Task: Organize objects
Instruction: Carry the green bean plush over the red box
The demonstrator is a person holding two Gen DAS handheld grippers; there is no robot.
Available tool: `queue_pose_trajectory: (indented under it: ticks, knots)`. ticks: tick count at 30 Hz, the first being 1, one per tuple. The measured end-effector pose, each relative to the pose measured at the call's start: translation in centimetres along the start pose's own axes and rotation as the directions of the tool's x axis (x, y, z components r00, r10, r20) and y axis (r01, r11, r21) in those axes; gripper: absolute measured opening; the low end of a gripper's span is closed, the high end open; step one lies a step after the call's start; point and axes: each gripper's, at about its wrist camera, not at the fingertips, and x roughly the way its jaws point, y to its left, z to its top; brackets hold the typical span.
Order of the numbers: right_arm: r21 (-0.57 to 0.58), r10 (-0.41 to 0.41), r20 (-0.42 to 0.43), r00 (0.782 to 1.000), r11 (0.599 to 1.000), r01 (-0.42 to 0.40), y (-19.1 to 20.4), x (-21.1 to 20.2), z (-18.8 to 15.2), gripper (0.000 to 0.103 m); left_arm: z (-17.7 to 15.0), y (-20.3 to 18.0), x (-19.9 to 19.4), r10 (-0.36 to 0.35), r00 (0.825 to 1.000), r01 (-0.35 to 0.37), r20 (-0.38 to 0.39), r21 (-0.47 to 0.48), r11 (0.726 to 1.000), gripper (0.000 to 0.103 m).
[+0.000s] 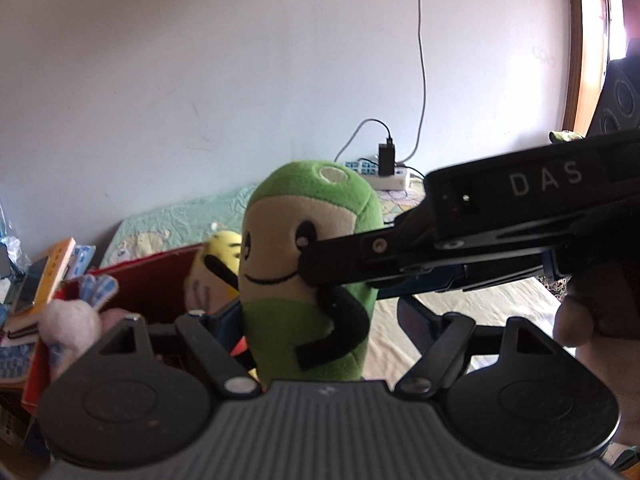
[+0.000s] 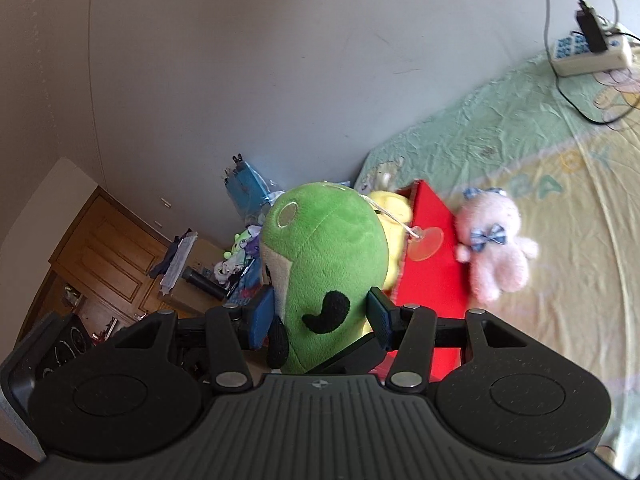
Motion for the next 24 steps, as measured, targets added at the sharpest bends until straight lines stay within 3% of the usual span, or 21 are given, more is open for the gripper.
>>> queue_pose_trajectory:
  ticks: [7, 14, 24]
  knots:
    - [-0.017, -0.015, 0.021, 1.000, 1.000, 0.016, 3.7, 5.4, -0.4, 0.054, -0.6, 6.6, -0.5, -0.002, 1.000, 0.002, 0.017, -0.002, 1.000, 0.080]
    - [-0.013, -0.045, 0.013, 0.999, 0.999, 0.045, 5.0, 10.8, -0.6, 0.054, -1.6, 12.2, 1.4, -0.013, 1.000, 0.013, -0.008, -0.008, 1.000, 0.080]
    - [-0.039, -0.164, -0.050, 0.985, 0.986, 0.162, 4.2, 15.1, -0.6, 0.053, -3.3, 15.3, 5.5, -0.064, 0.992, 0.056, -0.109, -0.072, 0.996, 0.079]
